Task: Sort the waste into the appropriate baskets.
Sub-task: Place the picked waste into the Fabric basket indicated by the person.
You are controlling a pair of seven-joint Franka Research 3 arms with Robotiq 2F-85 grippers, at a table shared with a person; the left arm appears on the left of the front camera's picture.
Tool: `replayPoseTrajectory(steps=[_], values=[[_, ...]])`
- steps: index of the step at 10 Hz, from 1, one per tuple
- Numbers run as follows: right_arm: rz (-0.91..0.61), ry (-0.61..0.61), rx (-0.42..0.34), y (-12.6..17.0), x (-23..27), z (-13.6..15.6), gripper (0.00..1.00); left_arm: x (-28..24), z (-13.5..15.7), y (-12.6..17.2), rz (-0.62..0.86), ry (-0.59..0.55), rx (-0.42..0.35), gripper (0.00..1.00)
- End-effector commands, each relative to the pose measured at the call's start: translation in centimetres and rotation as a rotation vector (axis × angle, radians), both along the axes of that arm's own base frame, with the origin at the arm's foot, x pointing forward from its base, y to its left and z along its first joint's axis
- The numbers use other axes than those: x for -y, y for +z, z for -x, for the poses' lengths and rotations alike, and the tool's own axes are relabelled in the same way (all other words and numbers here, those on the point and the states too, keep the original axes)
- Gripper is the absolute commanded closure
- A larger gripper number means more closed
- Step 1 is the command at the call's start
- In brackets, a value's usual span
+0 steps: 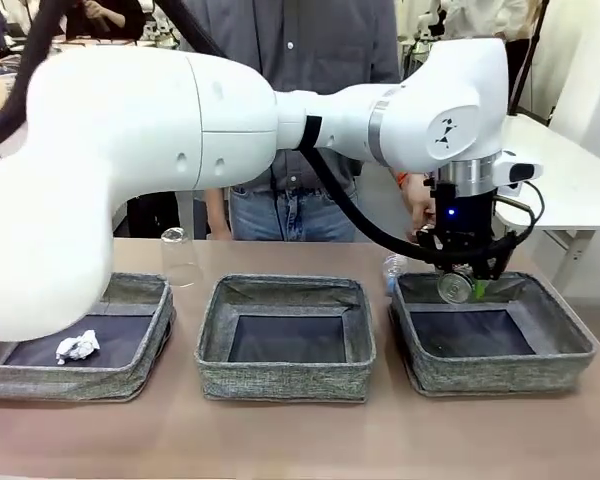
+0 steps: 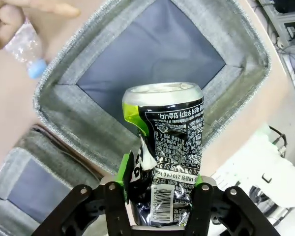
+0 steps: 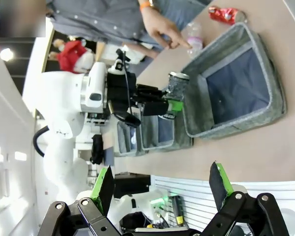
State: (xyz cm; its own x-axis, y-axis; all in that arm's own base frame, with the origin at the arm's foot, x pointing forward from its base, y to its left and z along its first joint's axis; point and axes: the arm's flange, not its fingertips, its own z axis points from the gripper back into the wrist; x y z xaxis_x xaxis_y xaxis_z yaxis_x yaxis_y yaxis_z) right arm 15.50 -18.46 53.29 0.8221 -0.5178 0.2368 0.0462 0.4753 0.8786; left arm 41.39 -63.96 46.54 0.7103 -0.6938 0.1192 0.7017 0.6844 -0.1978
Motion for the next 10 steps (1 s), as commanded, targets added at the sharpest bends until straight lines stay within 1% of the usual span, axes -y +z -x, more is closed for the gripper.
replayPoseTrajectory(steps=[1, 4, 8, 9, 10], values=[[0.002, -0.003, 0.014, 0.1, 0.2, -0.2, 0.00, 0.9, -1.2, 1.1, -0.026, -0.019, 0.030, 0.00], [0.002, -0.003, 0.014, 0.1, 0.2, -0.2, 0.00, 0.9, -1.0, 1.5, -0.004, -0.029, 0.043, 0.00], [0.002, -0.003, 0.014, 0.1, 0.2, -0.2, 0.00, 0.2, -1.0, 2.2, 0.006, -0.012, 0.044, 0.00], [0.002, -0.003, 0.014, 0.1, 0.2, -0.2, 0.00, -0.2, -1.0, 2.8, 0.012, -0.005, 0.021, 0.00], [0.000, 0.000, 0.000, 0.0, 0.0, 0.0, 0.00, -1.0, -0.9, 4.0, 0.025, -0.008, -0.019, 0.00]])
